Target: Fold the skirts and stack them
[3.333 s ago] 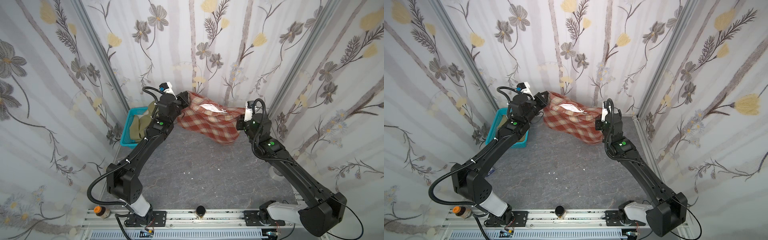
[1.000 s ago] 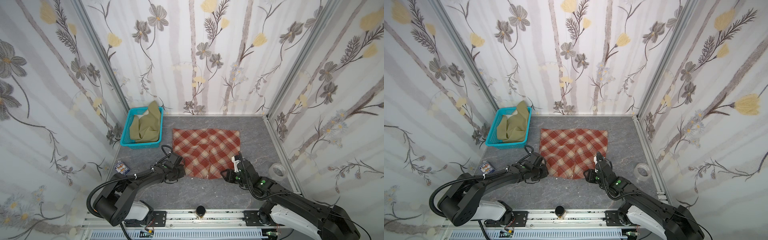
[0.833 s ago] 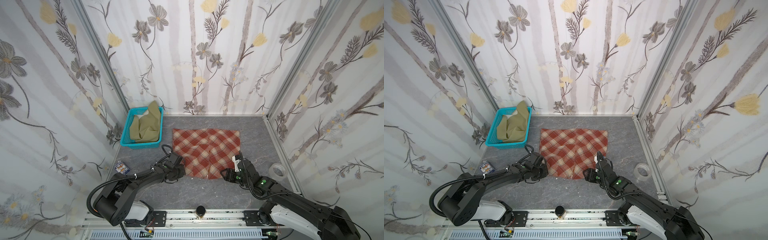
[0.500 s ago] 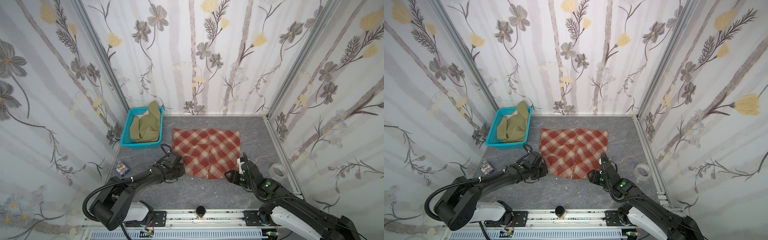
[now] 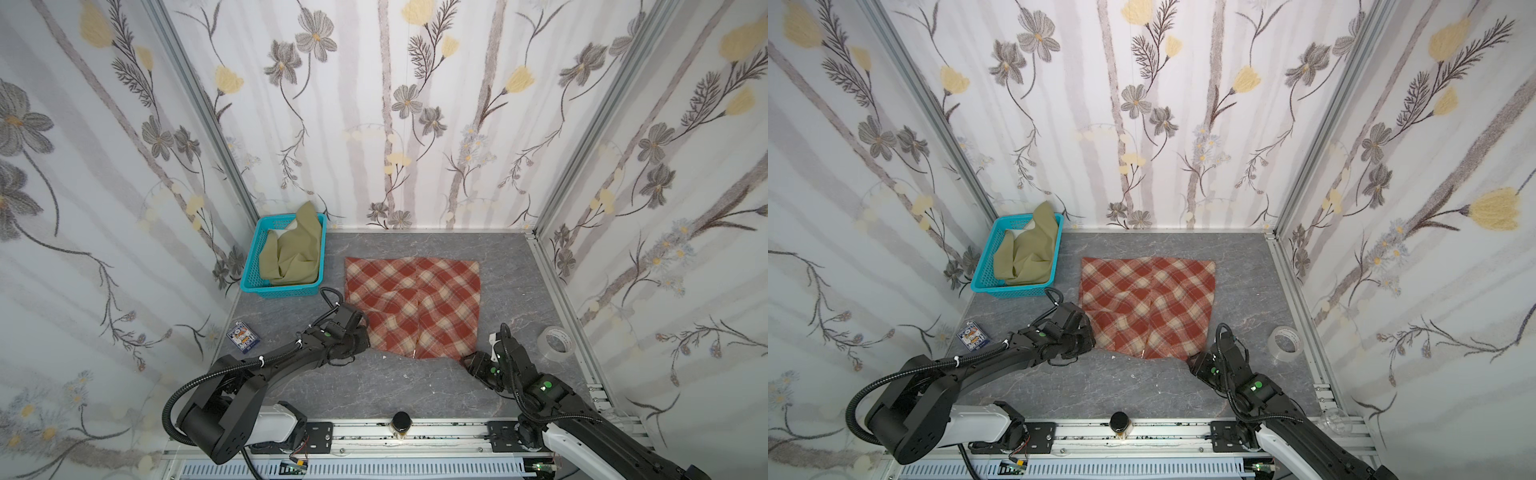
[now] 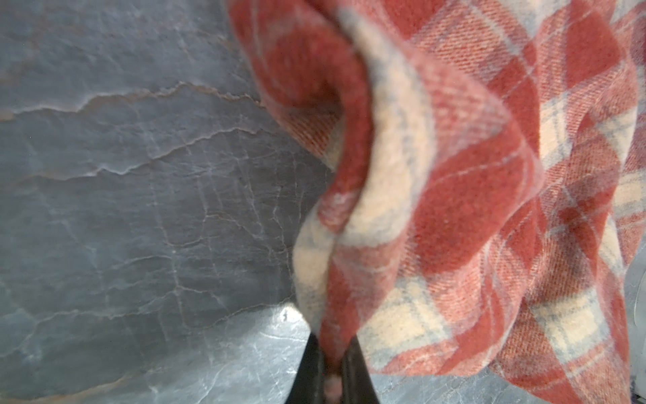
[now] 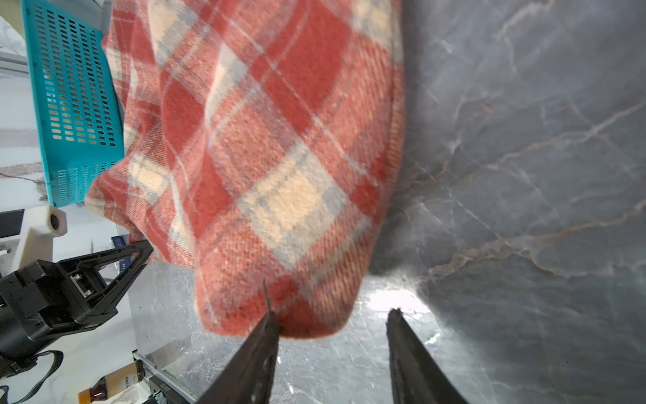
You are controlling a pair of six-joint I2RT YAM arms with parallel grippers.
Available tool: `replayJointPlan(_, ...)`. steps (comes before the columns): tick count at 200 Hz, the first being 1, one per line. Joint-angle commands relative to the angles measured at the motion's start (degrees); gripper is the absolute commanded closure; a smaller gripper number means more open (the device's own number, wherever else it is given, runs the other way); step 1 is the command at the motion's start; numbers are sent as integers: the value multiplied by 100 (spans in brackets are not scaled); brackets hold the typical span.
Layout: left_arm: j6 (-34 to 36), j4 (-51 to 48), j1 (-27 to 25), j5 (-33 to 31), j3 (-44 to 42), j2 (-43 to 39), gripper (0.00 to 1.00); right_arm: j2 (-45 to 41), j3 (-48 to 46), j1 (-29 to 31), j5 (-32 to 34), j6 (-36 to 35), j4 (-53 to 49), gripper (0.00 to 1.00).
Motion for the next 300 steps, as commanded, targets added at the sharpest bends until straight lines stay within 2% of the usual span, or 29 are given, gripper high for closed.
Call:
replayJointPlan(1, 14, 5, 10, -32, 24, -7, 100, -172, -210, -28, -153, 460, 684, 49)
replayJointPlan(39, 32, 13, 19, -74, 54, 18, 100, -171, -402, -22, -35, 592, 1081, 49)
replayJointPlan(66, 23, 13, 20, -48, 64, 28, 100, 35, -369, -21, 101, 557, 1237, 46)
replayJointPlan(88, 17, 13, 18, -81, 56, 11, 100, 191, -418, -26, 213, 587, 1493, 50)
replayJointPlan(107, -3, 13, 19, -99, 57, 11, 100, 299, -448, -22, 337, 658, 1650, 62)
replayJointPlan(140, -3, 13, 19, -192, 94, 14, 100, 389, -476, -22, 322, 673, 1845, 100)
replayJointPlan(175, 84, 5, 107, -303, 381, -95, 100, 46, 26, -58, 446, 319, 1240, 100)
replayJointPlan(204, 128, -4, 411, -313, 736, -367, 100, -176, 911, -460, 436, -326, 610, 100)
replayJointPlan(252, 418, -103, 1124, -321, 1406, -1091, 100, 533, 2517, -1442, -245, -1600, 136, 100)
replayJointPlan(300, 643, -101, 1580, -518, 2187, -1152, 100, 1236, 3772, -2001, -675, -2259, 68, 100)
